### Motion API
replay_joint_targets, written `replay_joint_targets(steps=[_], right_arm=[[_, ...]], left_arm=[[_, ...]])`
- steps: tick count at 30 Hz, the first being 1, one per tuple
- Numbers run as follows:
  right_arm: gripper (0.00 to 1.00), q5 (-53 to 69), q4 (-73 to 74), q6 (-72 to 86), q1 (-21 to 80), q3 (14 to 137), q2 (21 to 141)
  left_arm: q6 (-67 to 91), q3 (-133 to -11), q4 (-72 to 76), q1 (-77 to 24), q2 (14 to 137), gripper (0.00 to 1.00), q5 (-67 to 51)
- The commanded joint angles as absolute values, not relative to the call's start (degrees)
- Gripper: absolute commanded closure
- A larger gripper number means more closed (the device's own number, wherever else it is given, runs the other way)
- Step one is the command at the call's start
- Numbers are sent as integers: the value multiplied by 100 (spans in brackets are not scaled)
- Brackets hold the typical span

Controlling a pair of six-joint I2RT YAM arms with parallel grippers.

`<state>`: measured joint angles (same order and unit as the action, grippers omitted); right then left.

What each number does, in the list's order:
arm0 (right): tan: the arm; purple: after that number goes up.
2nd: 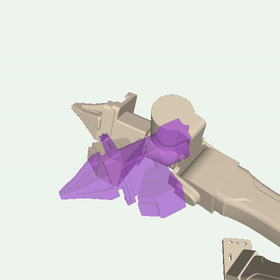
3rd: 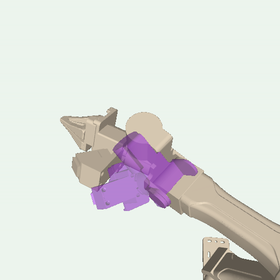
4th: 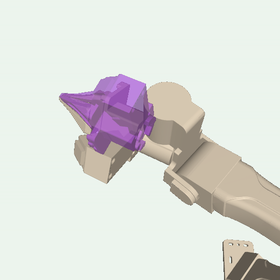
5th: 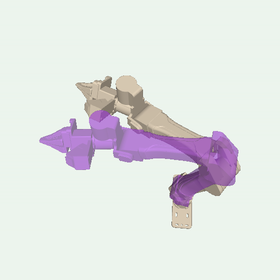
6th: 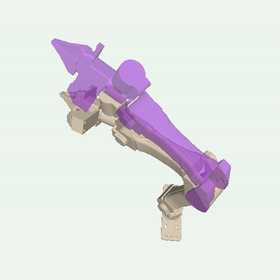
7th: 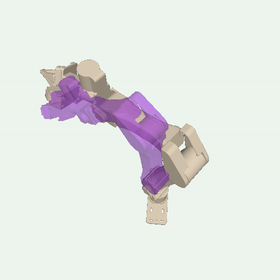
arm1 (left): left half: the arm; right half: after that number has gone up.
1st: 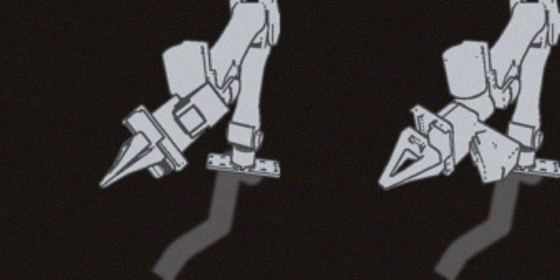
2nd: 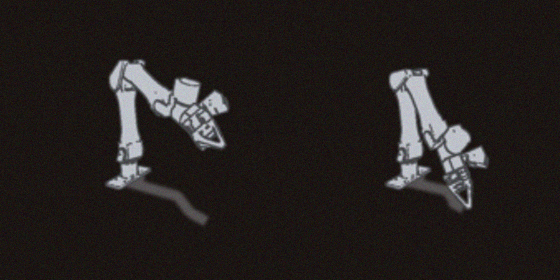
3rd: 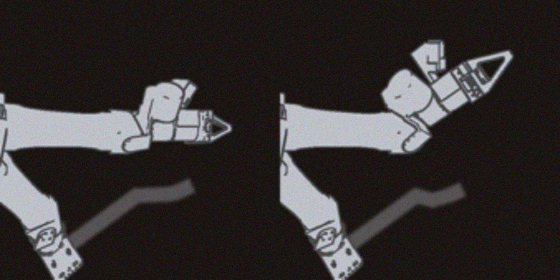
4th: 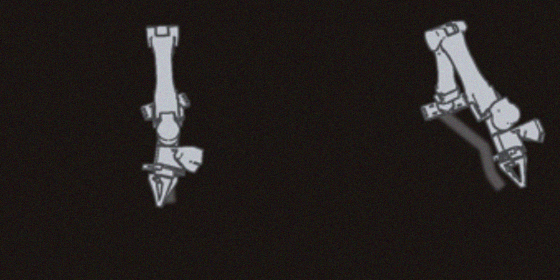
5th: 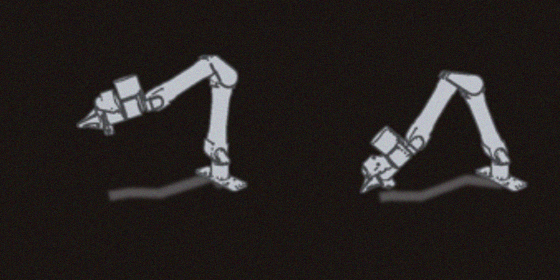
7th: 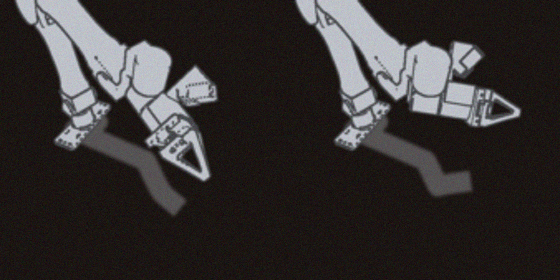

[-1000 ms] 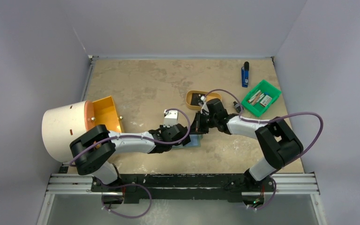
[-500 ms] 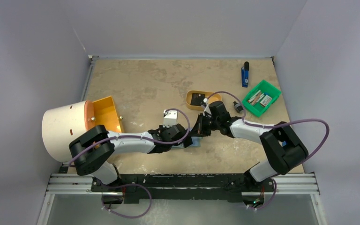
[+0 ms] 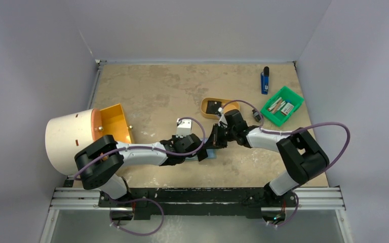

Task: Put the credit cards into the card holder
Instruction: Insert the credit card into the card holder.

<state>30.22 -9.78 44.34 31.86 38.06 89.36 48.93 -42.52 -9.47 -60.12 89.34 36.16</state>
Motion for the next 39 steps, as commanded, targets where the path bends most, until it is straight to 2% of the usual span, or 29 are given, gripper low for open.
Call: replay_joint_targets(steps=[1,29,39], right_arm=[[100,3231,-1094,4305,3208,4035,9038],[100,3041,-2580,5086,3208,3645,9697],[100,3000,-2834,5282,3233,3538,9872]], left_arm=[[4987,-4228,-999,-5994,8795,93,3618],[5074,-4048,-1485,-5994,8220,94,3885],[5327,-3902,-1603,-5994,8565,100,4043]])
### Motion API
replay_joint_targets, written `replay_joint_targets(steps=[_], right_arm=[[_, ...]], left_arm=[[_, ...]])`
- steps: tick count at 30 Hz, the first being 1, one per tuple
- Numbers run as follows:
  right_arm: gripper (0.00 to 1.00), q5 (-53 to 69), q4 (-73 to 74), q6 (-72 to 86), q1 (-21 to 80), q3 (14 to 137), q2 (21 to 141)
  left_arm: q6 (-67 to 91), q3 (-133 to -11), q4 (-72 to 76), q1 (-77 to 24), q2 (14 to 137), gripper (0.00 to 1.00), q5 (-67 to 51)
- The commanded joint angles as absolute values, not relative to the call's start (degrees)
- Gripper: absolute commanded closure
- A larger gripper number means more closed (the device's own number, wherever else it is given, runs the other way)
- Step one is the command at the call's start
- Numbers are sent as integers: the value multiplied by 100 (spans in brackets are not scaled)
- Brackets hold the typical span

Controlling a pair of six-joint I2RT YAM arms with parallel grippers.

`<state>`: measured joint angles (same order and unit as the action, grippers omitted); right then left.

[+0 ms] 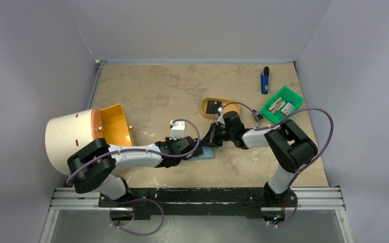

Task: Put the credit cards into the card holder
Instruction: Insert the credit card into the card holder.

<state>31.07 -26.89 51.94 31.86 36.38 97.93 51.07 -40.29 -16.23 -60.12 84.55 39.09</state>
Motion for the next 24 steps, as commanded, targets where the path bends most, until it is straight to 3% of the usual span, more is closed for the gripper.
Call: replay_joint_targets(steps=[1,19,24], right_arm=[[100,3004,-2853,5304,3242,3527,9892],[100,2990,-2527,5313,3460,3611,9890],[72,2933,-2402,5279,3463,3581,9765]], left_arm=[[5334,-3863,-1540,-5994,8583,100,3979],[5300,-3684,-853,-5994,8702,100,3352],[5334,-3684,-827,-5994,8701,100,3333]])
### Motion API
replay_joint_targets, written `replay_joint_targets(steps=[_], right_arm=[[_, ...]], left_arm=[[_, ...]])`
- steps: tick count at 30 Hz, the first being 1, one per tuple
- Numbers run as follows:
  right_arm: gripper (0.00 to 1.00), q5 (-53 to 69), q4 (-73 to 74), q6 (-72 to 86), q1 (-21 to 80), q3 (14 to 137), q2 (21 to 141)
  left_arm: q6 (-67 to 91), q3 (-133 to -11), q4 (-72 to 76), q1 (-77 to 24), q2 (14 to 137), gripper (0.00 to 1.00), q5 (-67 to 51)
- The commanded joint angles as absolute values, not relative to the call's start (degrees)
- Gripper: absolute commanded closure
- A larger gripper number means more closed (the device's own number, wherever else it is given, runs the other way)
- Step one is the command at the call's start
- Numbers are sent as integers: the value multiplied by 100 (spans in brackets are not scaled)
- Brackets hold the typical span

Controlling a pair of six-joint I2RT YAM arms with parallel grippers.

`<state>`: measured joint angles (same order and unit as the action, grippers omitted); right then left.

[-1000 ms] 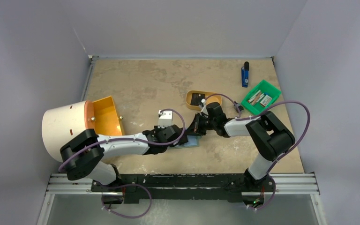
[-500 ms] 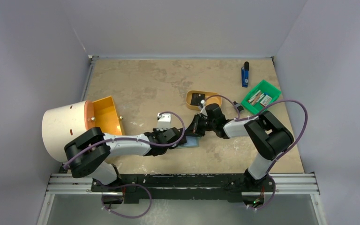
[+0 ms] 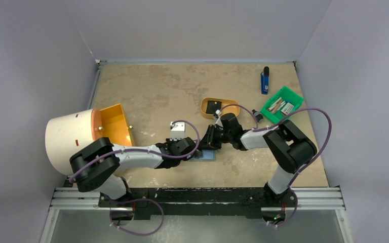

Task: Put the credit cards into the card holder
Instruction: Insert the credit card into the card holder.

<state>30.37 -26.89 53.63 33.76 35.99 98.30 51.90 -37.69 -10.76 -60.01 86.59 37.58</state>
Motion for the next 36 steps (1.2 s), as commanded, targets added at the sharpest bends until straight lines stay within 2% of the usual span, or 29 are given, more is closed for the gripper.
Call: replay_joint_targets(steps=[1,4,13,27,36], right_arm=[[68,2909,-2354,5258,3463,3585,9732],[60,2894,-2251,5218,3468,3609,9691],[57,3015,-2218,5281,3536,3716,9661],[57,3119,-1867,5059,3744,4110,9848],[56,2475,-899,4659,3744,4243,9459]], left_arm=[[5346,-3675,-824,-5994,8693,100,3329],[5375,-3655,-800,-5994,8676,100,3314],[5450,-3601,-615,-6003,8649,100,3131],[5531,-3391,-207,-6021,8383,100,2871],[5523,-3355,-268,-6021,8279,100,2990]])
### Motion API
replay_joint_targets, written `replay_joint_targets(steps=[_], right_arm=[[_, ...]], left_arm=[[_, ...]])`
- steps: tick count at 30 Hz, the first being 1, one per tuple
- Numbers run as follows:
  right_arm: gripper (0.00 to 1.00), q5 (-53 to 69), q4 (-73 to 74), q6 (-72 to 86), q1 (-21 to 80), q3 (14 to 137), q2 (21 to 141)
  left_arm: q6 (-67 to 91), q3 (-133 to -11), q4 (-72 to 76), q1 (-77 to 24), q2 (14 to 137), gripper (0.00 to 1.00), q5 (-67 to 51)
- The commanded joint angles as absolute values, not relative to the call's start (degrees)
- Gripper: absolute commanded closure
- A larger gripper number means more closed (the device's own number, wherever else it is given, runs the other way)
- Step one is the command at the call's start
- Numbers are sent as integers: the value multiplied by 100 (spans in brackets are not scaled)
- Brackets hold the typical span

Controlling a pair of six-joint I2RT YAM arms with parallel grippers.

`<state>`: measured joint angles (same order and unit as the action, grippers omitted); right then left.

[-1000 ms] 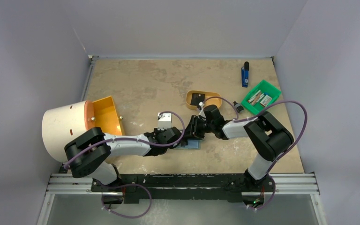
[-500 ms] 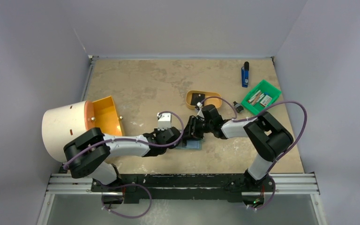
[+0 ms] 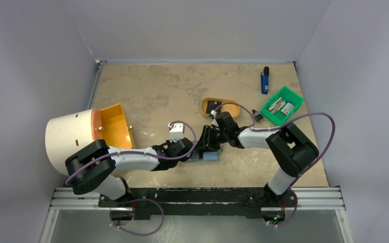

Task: Put the credit cards into the card holder
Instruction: Insert the credit card into the card holder.

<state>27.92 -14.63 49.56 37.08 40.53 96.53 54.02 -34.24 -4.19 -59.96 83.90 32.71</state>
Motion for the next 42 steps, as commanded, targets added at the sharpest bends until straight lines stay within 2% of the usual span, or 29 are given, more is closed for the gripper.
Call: replay_joint_targets(steps=[1,15,23,32,42], right_arm=[[56,2538,-915,4663,3756,4268,9495],[52,2476,-715,4654,4075,4815,9871],[51,1386,414,4311,4096,5089,9529],[47,1232,662,4205,4096,5139,9516],[49,1488,593,4119,4250,5262,9682]], left_arm=[[5513,-3341,-192,-6021,8279,100,2937],[5290,-3127,665,-6021,8149,100,2394],[5319,-3049,446,-6022,7782,100,2714],[5278,-3050,190,-6022,7754,100,2976],[5197,-3102,308,-6022,7911,100,2898]])
